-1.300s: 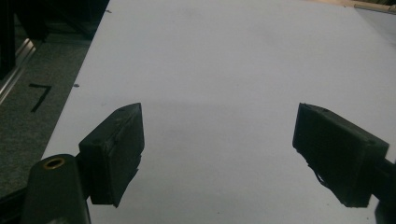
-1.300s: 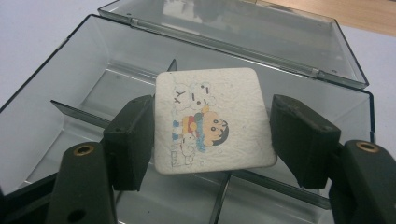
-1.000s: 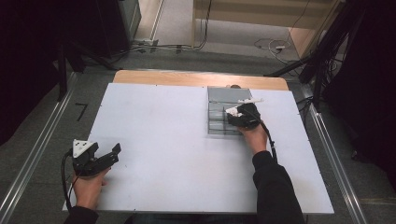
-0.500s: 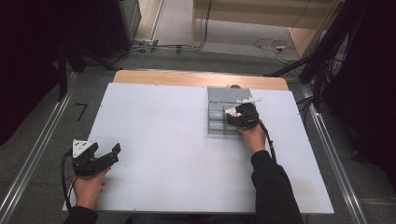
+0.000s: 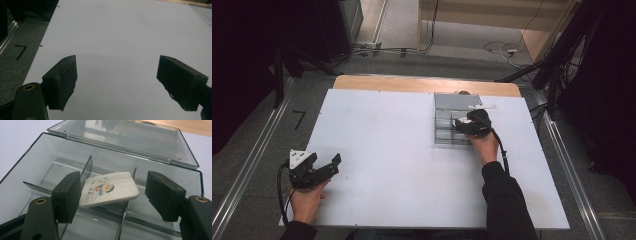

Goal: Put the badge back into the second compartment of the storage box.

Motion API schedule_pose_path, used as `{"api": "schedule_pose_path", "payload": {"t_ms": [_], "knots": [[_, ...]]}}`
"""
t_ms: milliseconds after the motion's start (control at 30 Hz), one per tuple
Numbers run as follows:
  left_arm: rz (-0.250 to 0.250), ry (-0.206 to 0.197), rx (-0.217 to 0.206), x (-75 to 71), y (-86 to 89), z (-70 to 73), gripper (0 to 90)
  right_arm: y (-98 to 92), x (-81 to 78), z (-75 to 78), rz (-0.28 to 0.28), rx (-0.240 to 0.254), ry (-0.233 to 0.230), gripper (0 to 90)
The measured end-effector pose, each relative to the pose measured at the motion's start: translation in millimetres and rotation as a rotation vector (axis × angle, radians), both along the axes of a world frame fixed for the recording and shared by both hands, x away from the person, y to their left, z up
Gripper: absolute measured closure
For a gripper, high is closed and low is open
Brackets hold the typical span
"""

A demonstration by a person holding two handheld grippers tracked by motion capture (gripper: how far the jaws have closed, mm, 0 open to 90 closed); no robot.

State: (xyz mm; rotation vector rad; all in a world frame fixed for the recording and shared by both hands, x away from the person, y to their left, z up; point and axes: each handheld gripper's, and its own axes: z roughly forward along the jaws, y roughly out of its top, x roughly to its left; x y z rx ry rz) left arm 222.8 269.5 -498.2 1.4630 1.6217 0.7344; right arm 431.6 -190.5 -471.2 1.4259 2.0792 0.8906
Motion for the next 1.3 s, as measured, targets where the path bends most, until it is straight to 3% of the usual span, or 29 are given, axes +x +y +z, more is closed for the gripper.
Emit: {"api": "schedule_pose_path", "payload": {"t_ms": [400,1300], "knots": [[0.001,-0.001,0.000,-0.1,0.0,0.1,17.3,-7.2,-4.1,7.9,0.013,0.061,0.013,22.7],[0.000,-0.001,0.000,-0.4,-0.5,0.4,17.3,-19.8,-22.9,9.8,0.056,0.106,0.013,20.9]]}}
